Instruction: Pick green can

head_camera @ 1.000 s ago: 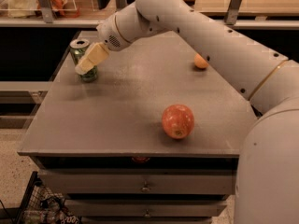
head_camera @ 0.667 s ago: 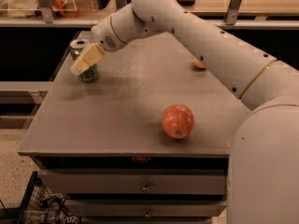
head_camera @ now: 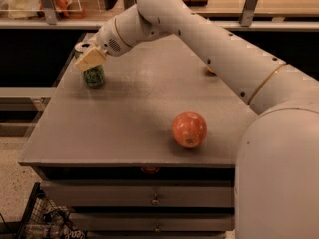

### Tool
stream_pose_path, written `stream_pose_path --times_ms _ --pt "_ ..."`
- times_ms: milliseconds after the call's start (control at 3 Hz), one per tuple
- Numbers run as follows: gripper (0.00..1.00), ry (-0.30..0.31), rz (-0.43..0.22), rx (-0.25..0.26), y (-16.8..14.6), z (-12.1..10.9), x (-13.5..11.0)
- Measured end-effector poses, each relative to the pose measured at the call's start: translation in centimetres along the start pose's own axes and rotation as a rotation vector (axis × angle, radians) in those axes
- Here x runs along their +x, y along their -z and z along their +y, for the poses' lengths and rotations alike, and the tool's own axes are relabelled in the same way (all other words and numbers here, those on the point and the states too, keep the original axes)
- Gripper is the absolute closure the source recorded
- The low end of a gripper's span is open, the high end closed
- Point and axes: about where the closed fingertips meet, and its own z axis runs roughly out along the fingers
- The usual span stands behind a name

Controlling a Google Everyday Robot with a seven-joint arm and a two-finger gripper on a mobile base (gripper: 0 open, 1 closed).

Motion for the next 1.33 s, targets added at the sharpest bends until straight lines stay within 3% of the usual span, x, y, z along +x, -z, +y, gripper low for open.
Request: stream_pose_path --times_ms 667,1000,1333 --pt "0.87 0.01 0.015 -0.005 1.0 -0.2 -0.4" --pt "1.0 0.04 0.028 0.009 3.0 -0.6 -1.6" --pt "1.0 0.073 0.024 0.035 5.0 -0.9 -3.1"
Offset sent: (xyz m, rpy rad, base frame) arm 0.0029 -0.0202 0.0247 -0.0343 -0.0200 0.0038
